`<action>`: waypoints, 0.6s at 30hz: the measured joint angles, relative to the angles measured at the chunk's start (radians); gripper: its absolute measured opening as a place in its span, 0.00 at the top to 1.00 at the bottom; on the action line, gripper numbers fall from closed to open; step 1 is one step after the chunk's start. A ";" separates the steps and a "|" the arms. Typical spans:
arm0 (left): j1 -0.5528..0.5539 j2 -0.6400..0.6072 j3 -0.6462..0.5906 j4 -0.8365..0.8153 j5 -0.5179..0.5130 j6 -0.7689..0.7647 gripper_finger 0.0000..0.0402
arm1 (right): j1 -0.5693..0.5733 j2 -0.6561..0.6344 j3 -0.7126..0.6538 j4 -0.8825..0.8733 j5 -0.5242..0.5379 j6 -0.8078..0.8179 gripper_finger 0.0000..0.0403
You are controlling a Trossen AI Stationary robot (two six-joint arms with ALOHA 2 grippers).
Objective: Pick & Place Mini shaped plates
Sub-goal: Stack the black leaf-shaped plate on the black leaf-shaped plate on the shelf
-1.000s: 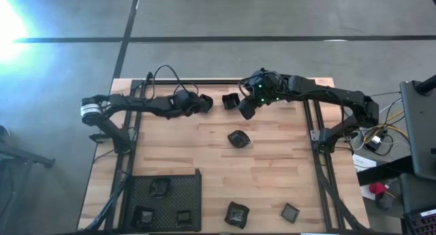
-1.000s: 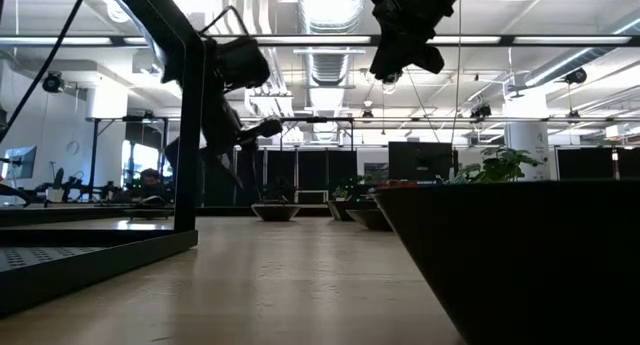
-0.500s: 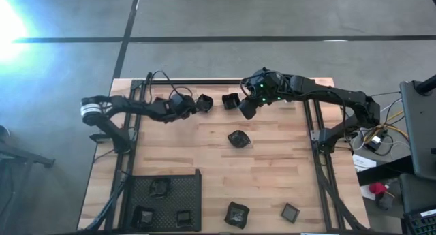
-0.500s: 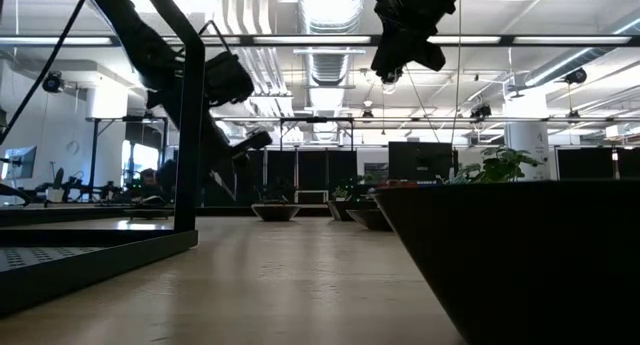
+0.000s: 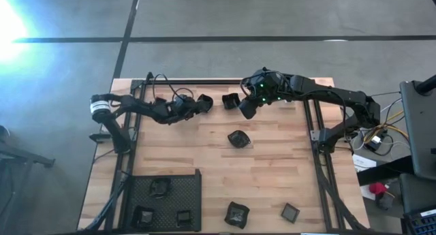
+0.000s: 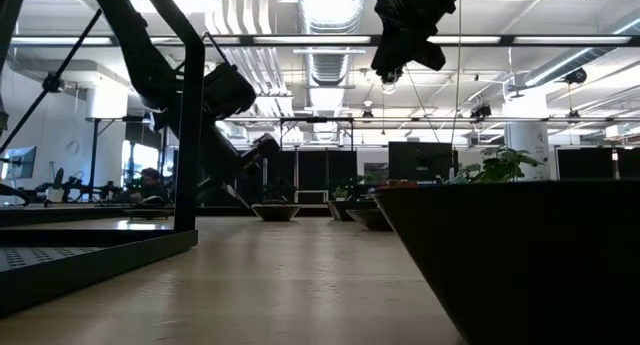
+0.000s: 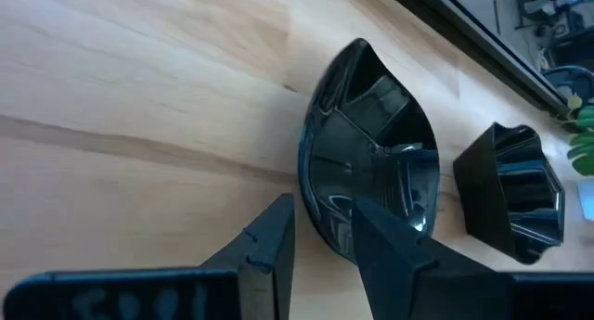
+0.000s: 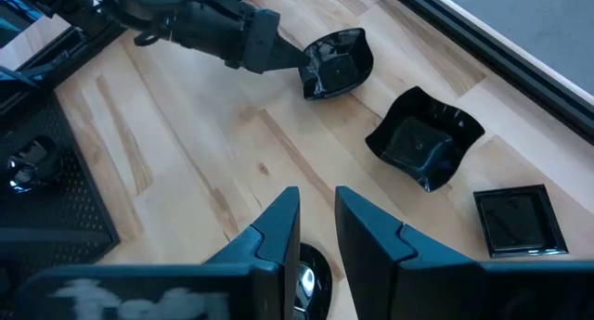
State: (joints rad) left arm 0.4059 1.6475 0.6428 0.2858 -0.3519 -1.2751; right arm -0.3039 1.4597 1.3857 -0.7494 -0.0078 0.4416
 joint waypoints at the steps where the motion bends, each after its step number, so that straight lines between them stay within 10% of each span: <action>1: 0.000 0.001 0.002 0.001 0.000 0.004 0.75 | -0.001 0.000 0.000 0.000 0.000 0.000 0.83; 18: 0.007 0.062 0.027 0.003 0.015 0.027 0.75 | -0.017 0.000 0.000 0.000 0.000 -0.004 0.83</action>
State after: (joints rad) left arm 0.4133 1.7095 0.6701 0.2888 -0.3370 -1.2477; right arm -0.3212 1.4597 1.3857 -0.7496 -0.0074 0.4380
